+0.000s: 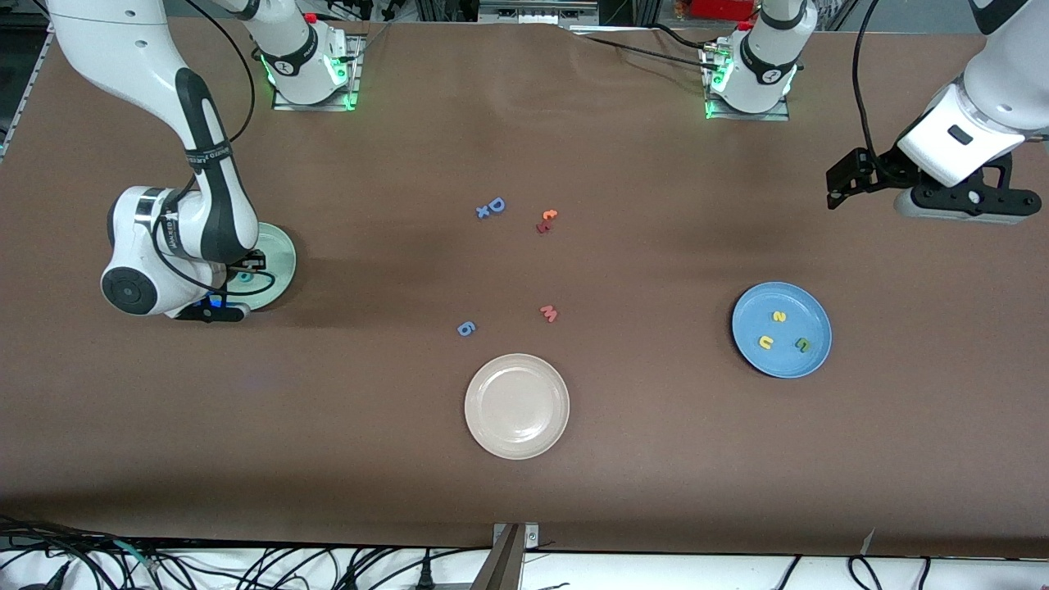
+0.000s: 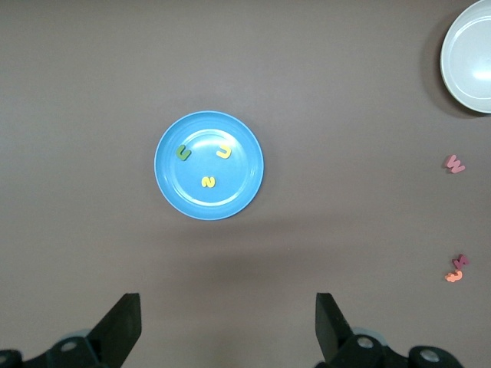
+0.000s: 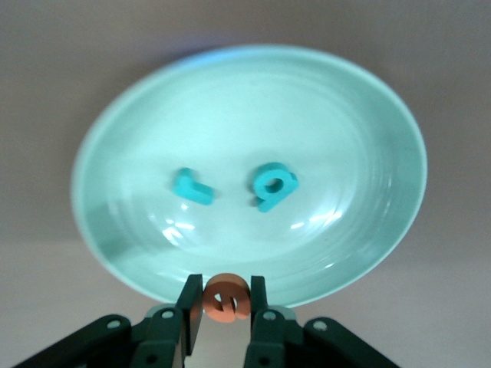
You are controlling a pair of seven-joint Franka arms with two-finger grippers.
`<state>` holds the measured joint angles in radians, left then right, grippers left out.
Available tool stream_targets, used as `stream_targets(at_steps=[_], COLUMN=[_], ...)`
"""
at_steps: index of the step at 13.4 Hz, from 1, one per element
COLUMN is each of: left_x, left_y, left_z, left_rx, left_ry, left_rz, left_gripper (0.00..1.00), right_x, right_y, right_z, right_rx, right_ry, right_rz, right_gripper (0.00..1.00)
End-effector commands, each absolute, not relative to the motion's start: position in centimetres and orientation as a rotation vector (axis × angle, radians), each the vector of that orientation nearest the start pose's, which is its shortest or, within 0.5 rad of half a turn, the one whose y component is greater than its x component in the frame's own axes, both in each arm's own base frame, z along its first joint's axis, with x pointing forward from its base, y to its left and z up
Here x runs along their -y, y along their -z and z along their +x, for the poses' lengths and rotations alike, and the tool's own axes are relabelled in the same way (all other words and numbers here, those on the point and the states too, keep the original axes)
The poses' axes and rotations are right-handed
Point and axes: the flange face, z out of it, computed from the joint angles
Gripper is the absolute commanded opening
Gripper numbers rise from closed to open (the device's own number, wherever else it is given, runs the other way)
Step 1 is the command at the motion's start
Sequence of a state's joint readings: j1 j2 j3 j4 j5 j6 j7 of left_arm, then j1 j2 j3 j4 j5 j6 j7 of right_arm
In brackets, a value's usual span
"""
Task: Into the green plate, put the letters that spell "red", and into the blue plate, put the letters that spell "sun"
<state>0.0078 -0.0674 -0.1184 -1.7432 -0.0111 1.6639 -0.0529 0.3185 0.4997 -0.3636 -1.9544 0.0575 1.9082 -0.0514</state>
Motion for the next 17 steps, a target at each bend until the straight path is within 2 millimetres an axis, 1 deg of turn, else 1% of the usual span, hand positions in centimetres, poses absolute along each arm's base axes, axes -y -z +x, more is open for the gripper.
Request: stream_targets(at_steps=[1,2,3,4,5,7,8,9,10,11,14,16,17], left_x=[5.7,5.9,5.8,5.5,5.3,5.3,5.3,5.2,5.5,5.6,5.4,5.4,5.3], left_y=[-59.0,-59.2,-59.4,-59.5,-59.3,-59.5,-59.6,-58.9,-58.7,-58.6,-58.0,-58.0,-58.1], left_z=[53.2,53.4,53.7,54.1,54.2,54.5,54.9,55.6,55.7,55.7,55.9,56.0,56.0], left_rx=[-0.067,-0.070,-0.069,-0.062,-0.058,-0.055,-0.054,-0.054,-0.058,-0.061,-0.071,-0.061,-0.064], left_ry=[-0.011,-0.021,-0.033,-0.059,-0.069,-0.069,-0.081,-0.106,-0.113,-0.115,-0.131,-0.129,-0.126], left_rz=[-3.170,-3.169,-3.171,-3.171,-3.171,-3.171,-3.171,-3.171,-3.171,-3.166,-3.157,-3.158,-3.157], left_gripper=[1.00,1.00,1.00,1.00,1.00,1.00,1.00,1.00,1.00,1.00,1.00,1.00,1.00], right_x=[2.1,2.1,2.1,2.1,2.1,2.0,2.0,2.0,1.9,1.6,0.9,0.4,0.0], right_y=[-21.1,-21.0,-21.0,-21.0,-21.0,-21.0,-21.1,-21.3,-22.3,-23.9,-30.8,-35.3,-37.5], right_z=[53.4,53.4,53.5,53.5,53.5,53.5,53.5,53.7,54.1,54.7,58.2,60.2,60.9], right_rx=[-0.028,-0.028,-0.027,-0.030,-0.030,-0.027,-0.027,-0.029,-0.036,-0.037,-0.027,-0.016,-0.006], right_ry=[-0.779,-0.776,-0.769,-0.769,-0.769,-0.769,-0.767,-0.769,-0.743,-0.722,-0.622,-0.550,-0.512], right_rz=[-3.123,-3.124,-3.126,-3.126,-3.126,-3.127,-3.128,-3.126,-3.130,-3.129,-3.136,-3.147,-3.151], right_gripper=[0.22,0.22,0.25,0.36,0.52,0.72,0.75,0.75,0.75,0.75,0.80,0.97,0.99])
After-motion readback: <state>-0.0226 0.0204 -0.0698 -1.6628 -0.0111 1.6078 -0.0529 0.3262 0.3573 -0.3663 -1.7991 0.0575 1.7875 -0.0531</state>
